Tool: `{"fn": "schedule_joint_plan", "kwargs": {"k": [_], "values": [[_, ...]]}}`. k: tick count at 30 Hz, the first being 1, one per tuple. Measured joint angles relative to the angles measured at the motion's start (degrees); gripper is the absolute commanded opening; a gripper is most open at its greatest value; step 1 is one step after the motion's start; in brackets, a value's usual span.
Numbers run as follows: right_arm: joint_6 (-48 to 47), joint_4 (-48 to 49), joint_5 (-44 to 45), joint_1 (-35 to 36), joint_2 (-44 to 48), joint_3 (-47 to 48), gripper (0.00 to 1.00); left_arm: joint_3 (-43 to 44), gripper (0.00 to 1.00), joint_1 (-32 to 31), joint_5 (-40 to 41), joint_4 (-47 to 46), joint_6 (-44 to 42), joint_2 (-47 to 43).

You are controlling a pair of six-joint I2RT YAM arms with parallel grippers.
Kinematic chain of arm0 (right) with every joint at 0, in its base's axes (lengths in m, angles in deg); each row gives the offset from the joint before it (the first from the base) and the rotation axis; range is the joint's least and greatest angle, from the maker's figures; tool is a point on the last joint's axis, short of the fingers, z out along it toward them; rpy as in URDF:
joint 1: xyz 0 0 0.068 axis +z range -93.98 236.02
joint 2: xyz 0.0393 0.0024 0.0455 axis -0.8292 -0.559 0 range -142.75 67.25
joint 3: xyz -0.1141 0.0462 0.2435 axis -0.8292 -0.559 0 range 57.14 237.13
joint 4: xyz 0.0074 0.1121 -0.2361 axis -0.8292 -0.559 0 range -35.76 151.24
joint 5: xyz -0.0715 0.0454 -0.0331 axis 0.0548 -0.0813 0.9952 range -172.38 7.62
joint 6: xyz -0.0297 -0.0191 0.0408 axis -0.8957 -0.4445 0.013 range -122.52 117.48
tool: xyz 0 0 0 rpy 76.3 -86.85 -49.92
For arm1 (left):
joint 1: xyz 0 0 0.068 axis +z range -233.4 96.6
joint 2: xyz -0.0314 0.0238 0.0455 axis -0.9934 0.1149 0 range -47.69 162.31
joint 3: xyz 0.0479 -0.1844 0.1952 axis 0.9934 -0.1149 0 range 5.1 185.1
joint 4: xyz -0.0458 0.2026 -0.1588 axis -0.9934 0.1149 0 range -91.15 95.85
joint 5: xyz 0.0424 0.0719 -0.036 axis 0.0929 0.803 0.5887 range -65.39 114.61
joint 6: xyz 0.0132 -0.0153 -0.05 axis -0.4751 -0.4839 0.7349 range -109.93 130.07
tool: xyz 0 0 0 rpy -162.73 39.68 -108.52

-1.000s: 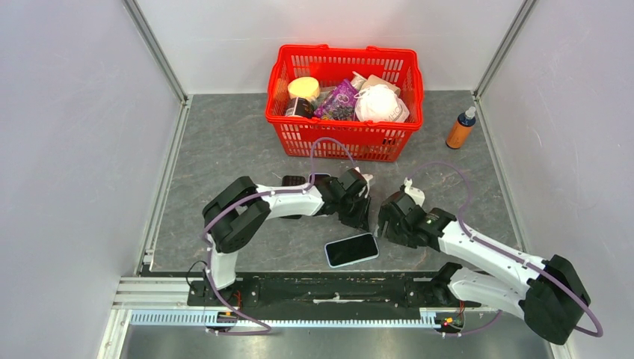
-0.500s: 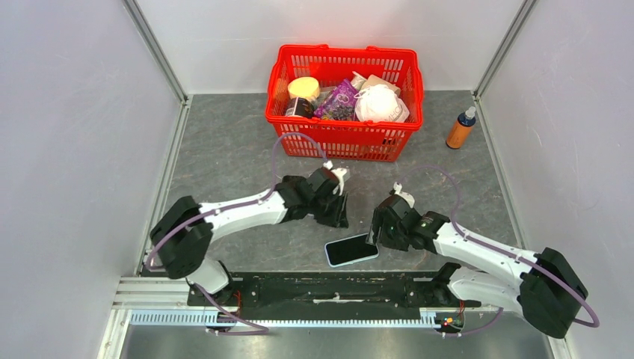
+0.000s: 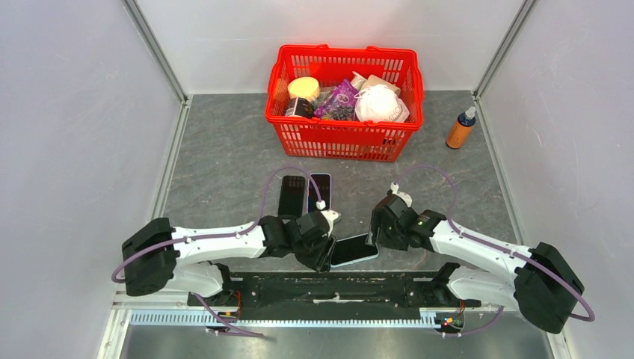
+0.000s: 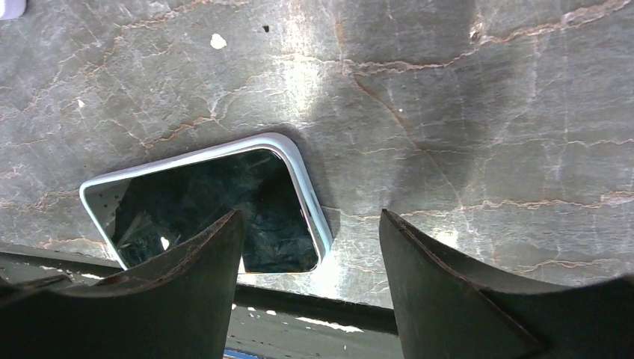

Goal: Put the phone into the phone case

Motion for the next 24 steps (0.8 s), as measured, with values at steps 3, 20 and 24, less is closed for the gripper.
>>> {"fn": "schedule_joint_plan", "kwargs": {"k": [3, 20, 24], "values": [[-0.2, 0.0, 0.0, 0.0, 0.0, 0.4, 0.74, 0.0, 0.53, -2.9, 1.7, 0.3, 0.0, 1.1], [-0.3, -0.1, 0.3, 0.0, 0.0, 0.6, 0.74, 1.5, 0.54, -5.5, 8.6, -5.3, 0.4, 9.9], [-0.3, -0.1, 0.2, 0.1, 0.0, 0.6, 0.74, 1.7, 0.54, -5.5, 10.5, -6.3, 1.2, 10.5]]}}
